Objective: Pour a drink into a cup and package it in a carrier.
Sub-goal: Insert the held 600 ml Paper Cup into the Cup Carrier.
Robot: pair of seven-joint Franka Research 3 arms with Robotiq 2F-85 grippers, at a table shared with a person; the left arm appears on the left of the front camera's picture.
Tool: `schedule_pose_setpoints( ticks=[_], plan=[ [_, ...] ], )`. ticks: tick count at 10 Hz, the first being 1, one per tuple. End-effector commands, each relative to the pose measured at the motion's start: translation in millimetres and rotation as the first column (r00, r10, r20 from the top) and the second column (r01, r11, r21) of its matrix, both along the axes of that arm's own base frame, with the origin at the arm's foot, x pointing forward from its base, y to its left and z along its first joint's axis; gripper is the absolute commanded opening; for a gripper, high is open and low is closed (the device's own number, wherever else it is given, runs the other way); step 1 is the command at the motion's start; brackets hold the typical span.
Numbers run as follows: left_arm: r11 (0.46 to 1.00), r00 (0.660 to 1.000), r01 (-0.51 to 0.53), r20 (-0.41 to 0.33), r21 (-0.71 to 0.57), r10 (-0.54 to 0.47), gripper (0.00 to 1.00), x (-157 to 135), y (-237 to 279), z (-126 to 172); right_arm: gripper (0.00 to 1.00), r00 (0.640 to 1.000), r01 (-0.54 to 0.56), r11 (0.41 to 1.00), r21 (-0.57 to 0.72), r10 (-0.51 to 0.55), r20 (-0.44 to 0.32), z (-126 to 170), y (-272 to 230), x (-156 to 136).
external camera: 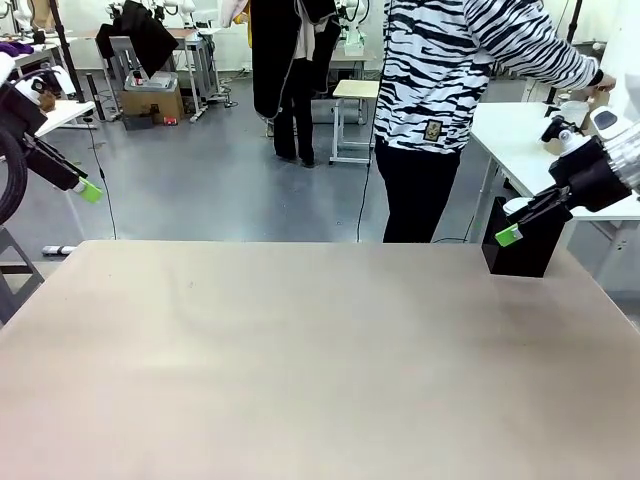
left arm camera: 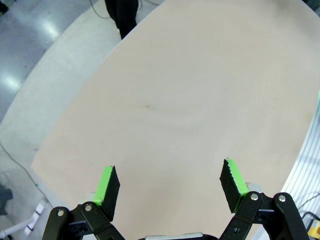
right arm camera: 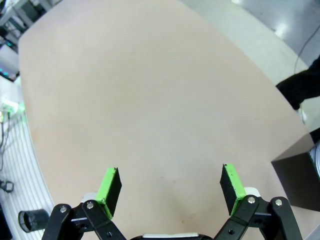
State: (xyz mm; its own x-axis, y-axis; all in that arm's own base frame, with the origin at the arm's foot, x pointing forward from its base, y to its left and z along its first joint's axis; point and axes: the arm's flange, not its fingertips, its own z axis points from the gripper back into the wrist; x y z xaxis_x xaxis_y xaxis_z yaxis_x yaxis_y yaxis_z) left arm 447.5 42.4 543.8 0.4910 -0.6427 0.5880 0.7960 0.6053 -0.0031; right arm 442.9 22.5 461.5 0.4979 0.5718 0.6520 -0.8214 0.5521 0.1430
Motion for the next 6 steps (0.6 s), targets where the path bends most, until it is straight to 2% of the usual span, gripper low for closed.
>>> schedule_pose_setpoints(
  ticks=[1, 6],
  plan=[
    [1.000, 1.000, -0.007, 0.003, 0.005, 0.007, 1.00, -0.8, -0.2, 1.1, 1.00, 1.000, -0.022, 1.000, -0.006, 0.022, 0.015, -0.4, -2.9, 2.6],
    [1.000, 1.000, -0.007, 0.003, 0.005, 0.007, 1.00, -0.8, -0.2, 1.1, 1.00, 1.000, -0.022, 1.000, -0.006, 0.022, 0.015, -0.4, -2.9, 2.6]
  ],
)
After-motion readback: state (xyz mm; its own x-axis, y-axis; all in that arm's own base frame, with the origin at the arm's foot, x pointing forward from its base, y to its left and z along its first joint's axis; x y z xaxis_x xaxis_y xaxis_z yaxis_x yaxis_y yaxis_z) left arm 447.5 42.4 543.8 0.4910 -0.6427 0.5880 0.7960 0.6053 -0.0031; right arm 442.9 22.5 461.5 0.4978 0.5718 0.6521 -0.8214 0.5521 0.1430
